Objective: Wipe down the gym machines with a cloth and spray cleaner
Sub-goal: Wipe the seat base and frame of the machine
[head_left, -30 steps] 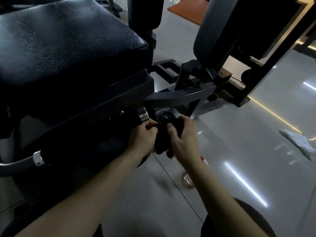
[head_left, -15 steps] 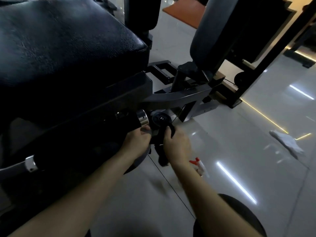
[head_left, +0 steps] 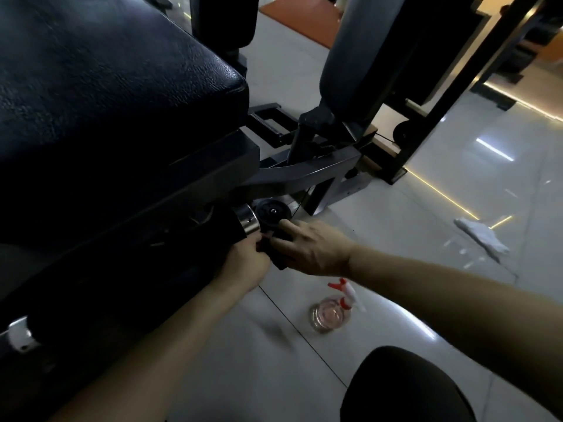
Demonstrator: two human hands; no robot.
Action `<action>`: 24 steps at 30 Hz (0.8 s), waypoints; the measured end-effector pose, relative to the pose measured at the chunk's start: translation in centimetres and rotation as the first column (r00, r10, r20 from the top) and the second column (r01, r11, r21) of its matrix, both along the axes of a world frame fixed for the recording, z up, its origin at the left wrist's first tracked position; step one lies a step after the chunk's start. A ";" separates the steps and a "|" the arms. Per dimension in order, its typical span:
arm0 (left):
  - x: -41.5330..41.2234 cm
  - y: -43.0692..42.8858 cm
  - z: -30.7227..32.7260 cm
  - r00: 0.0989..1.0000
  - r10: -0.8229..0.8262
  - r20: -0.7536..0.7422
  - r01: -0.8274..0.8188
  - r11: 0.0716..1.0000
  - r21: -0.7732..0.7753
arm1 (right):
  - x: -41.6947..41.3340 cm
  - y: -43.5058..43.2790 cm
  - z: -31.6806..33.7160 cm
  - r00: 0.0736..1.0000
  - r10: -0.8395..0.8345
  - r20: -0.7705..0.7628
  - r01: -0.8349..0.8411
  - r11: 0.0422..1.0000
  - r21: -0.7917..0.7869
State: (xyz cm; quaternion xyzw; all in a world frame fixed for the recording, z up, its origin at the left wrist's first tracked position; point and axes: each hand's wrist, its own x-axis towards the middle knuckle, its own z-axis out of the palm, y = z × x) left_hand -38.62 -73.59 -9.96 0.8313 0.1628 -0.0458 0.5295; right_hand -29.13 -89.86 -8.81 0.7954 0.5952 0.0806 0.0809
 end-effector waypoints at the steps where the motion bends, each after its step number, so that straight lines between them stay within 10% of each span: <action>1: 0.1 0.1 -0.1 1.000 -0.011 0.008 0.011 0.999 0.038 | -0.8 0.2 -0.4 0.992 -0.109 -0.057 0.114 0.990 0.079; 4: 0.7 -0.1 -0.2 0.997 0.034 0.076 -0.040 0.996 0.077 | -4.0 1.3 -2.1 0.798 -0.470 -0.376 0.593 0.721 0.358; 8: 1.2 -1.1 0.4 0.984 0.092 0.153 -0.081 0.994 -0.078 | -5.5 4.7 -1.2 0.135 -0.280 -0.950 0.989 -0.012 0.144; 11: 1.4 -1.8 0.3 0.991 0.101 0.092 -0.091 0.990 -0.106 | -5.0 4.7 -0.4 -0.124 -0.010 -0.992 0.990 -0.073 -0.123; 15: 2.5 -2.2 0.4 0.990 0.112 0.090 -0.114 0.993 0.014 | -5.2 2.8 0.4 0.295 -0.490 -0.821 0.926 0.358 0.119; 19: 4.0 -2.3 0.8 0.977 0.161 0.141 -0.157 0.987 -0.038 | -5.3 0.3 -0.2 0.748 -0.482 -0.456 0.603 0.780 0.165; 24: 4.1 -2.9 1.0 0.982 0.148 0.115 -0.145 0.989 -0.035 | -2.0 -0.8 -0.5 0.912 -0.329 -0.246 0.364 0.925 0.110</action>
